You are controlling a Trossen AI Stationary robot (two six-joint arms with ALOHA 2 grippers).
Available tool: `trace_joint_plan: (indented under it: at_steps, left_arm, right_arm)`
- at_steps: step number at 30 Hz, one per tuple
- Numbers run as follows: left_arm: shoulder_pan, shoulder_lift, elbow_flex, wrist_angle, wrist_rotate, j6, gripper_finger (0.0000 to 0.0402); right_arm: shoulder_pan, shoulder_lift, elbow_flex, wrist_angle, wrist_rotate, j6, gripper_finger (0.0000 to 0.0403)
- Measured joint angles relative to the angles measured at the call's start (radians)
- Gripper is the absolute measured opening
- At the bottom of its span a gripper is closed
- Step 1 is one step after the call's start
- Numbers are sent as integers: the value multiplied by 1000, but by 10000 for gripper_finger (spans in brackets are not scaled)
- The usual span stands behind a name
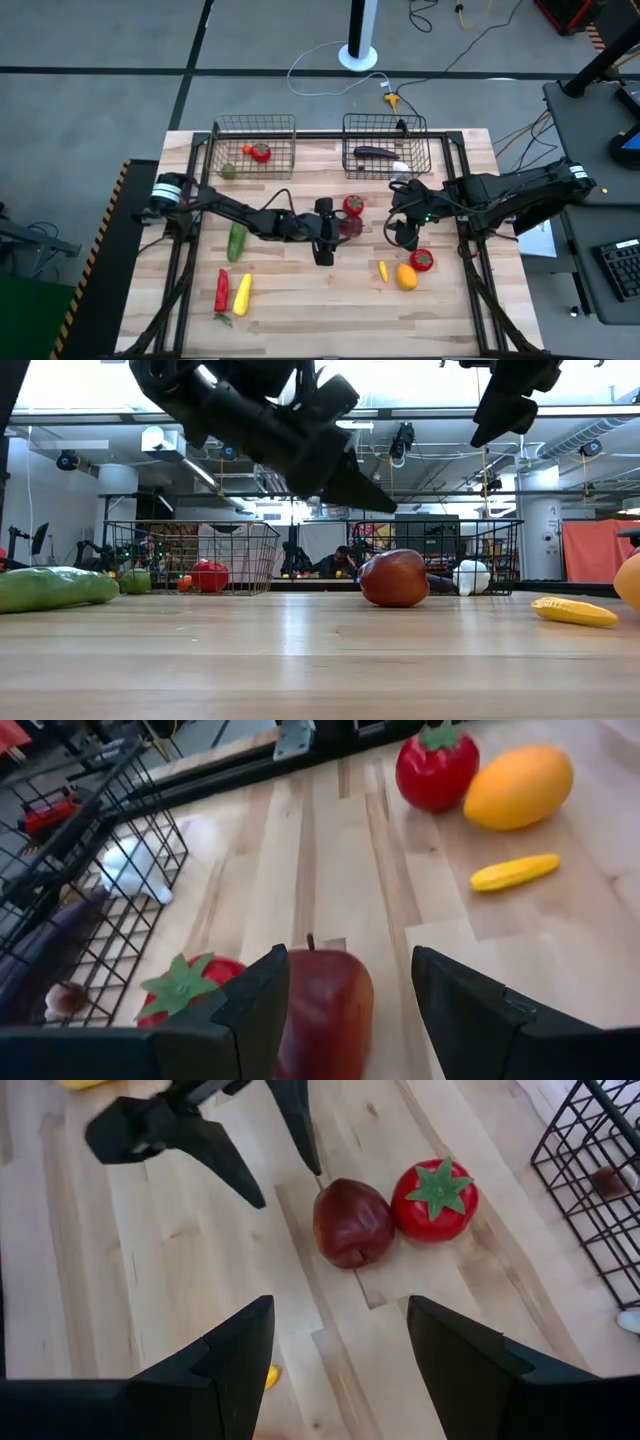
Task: Sort produce into baskets
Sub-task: Put the apple into the left wire basket
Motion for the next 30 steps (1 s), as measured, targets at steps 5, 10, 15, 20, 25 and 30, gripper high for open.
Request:
trace_joint_plan:
  at_steps: [5, 10, 15, 20, 25, 30]
  left_arm:
    - [20, 25, 0, 3, -1, -9, 195]
    - [35, 44, 0, 15, -11, -62, 195]
    - [36, 61, 0, 16, -16, -62, 209]
    - [38, 79, 0, 13, -17, -60, 263]
    - [38, 105, 0, 38, -20, -3, 304]
    - [40, 144, -1, 74, -19, 11, 315]
  right_arm:
    - [0, 0, -1, 0, 0, -1, 221]
    - [0, 0, -2, 4, 2, -3, 221]
    - [0, 0, -2, 10, 6, -3, 221]
    - [0, 0, -2, 12, 26, -4, 221]
    - [0, 0, -2, 16, 27, -10, 221]
    - [0, 0, -2, 16, 27, -11, 221]
